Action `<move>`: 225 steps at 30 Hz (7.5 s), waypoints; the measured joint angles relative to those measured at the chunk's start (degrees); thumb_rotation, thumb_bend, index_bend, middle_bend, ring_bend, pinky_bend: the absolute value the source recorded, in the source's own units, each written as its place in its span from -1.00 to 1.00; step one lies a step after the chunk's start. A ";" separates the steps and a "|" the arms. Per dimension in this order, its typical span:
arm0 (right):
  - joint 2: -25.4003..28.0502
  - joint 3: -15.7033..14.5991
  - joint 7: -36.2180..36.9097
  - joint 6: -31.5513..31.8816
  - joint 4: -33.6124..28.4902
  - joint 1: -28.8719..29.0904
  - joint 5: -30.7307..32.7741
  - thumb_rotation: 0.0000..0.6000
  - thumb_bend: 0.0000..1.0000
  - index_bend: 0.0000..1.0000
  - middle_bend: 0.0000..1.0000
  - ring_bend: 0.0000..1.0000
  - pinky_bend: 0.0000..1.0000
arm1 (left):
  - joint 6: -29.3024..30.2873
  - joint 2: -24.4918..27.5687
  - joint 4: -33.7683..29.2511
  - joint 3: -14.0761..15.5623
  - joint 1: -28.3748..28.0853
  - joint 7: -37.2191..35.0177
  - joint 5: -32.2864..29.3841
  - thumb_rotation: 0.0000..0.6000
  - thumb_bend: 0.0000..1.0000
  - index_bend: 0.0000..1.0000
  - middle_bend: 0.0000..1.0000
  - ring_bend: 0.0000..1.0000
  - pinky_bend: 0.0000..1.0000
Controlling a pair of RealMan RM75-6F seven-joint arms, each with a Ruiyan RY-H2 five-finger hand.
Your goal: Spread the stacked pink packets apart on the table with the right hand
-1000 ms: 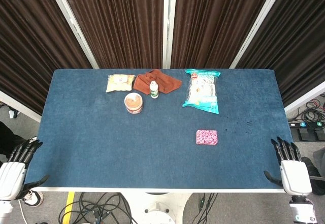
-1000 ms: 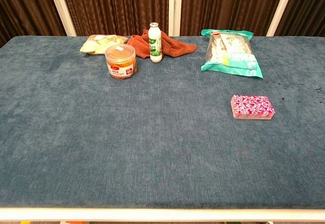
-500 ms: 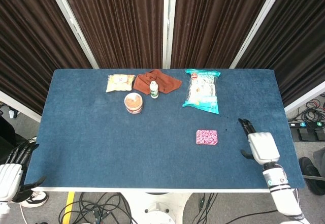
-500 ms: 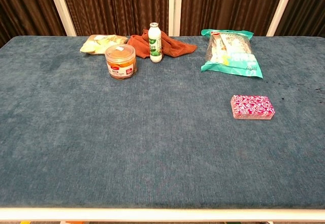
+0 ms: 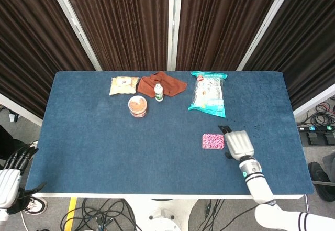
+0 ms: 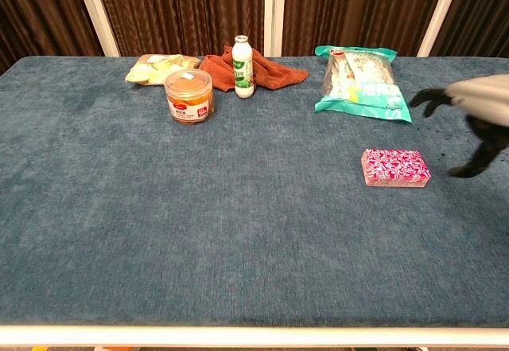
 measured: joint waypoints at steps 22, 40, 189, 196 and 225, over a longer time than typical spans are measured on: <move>-8.02 -3.39 -0.95 1.27 8.41 7.39 8.66 1.00 -0.74 -0.66 -0.61 0.47 0.65 | 0.35 -0.04 1.42 -0.25 0.33 -1.81 -0.33 1.00 -0.73 -0.78 -0.85 -1.00 -0.79; -10.73 -3.97 -0.06 1.97 12.06 10.20 10.05 1.00 -0.67 -0.55 -0.54 0.46 0.65 | 0.31 0.34 1.17 -0.41 0.28 -2.08 -0.35 1.00 -0.73 -0.78 -0.85 -1.00 -0.79; -11.67 -6.17 0.27 2.90 12.55 16.22 18.09 1.00 -0.75 -0.49 -0.48 0.53 0.65 | -0.64 -0.39 5.07 -0.24 1.16 -6.28 -1.48 1.00 -0.73 -0.78 -0.85 -1.00 -0.79; -12.08 -5.96 -0.32 3.09 13.05 16.35 18.27 1.00 -0.72 -0.48 -0.44 0.53 0.65 | -0.44 -0.37 5.24 -0.44 1.18 -6.66 -1.59 1.00 -0.74 -0.78 -0.85 -1.00 -0.79; -13.67 -5.48 -1.84 3.12 14.51 16.50 19.31 1.00 -0.63 -0.25 -0.23 0.53 0.65 | -0.58 -0.71 6.29 -0.55 1.29 -7.69 -1.95 1.00 -0.73 -0.78 -0.85 -1.00 -0.79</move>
